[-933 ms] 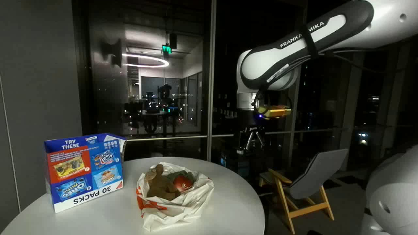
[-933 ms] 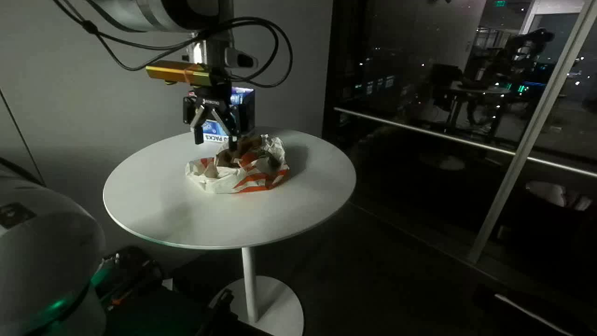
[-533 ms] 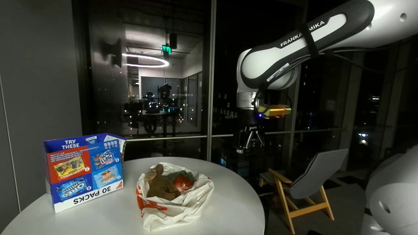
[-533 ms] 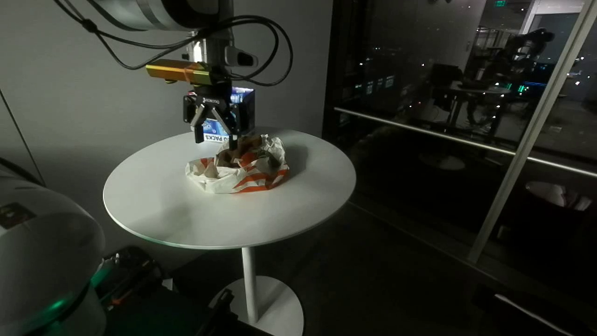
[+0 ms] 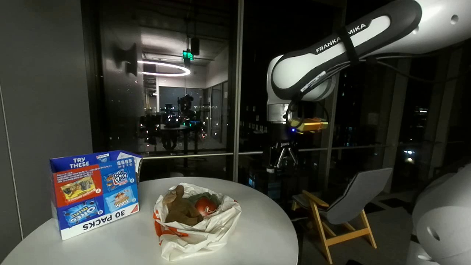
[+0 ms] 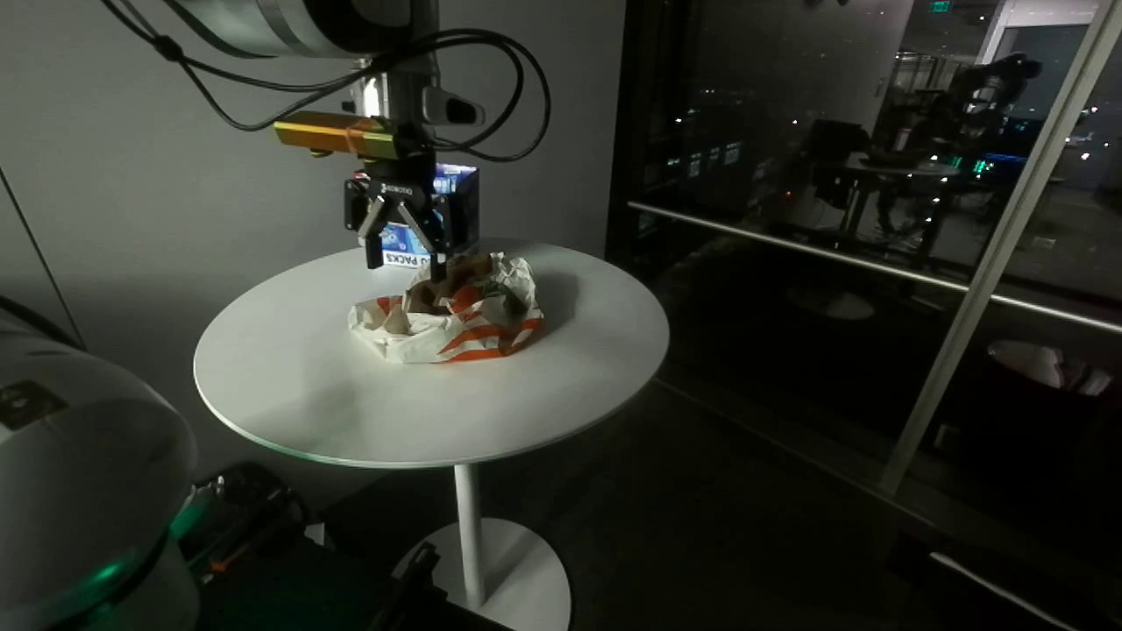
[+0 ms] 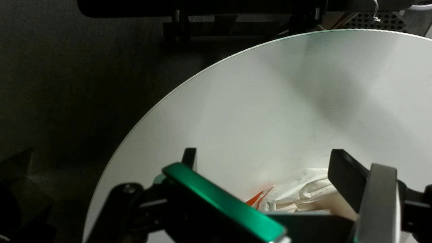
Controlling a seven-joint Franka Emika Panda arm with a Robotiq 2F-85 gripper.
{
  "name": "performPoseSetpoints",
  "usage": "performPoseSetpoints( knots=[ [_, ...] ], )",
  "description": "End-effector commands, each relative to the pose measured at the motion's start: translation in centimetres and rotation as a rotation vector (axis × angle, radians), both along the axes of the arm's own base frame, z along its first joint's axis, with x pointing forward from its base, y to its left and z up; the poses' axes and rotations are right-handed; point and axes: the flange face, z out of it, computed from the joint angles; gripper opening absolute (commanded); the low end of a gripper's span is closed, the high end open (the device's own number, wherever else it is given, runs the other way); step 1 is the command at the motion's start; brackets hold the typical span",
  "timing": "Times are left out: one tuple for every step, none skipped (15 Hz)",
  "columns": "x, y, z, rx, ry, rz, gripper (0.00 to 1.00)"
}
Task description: Remove the items from the plastic bag and put them on the table
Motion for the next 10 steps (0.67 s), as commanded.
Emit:
performPoseSetpoints(
  knots=[
    [0.0,0.0,0.0,0.0,0.001,0.0,1.0],
    [0.0,0.0,0.0,0.0,0.001,0.0,1.0],
    [0.0,0.0,0.0,0.0,0.001,0.0,1.0],
    [0.0,0.0,0.0,0.0,0.001,0.0,1.0],
    [0.0,0.0,0.0,0.0,0.001,0.0,1.0],
    [0.4,0.3,0.1,0.013,-0.023,0.007,1.0],
    [0.9,0.7,0.3,0.028,-0.049,0.006,1.0],
    [1.6,1.2,0.5,0.054,-0.073,0.007,1.0],
    [2.4,1.8,0.6,0.067,-0.107,0.017,1.0],
    [3.3,2.7,0.7,0.071,-0.145,0.035,1.0]
  ],
)
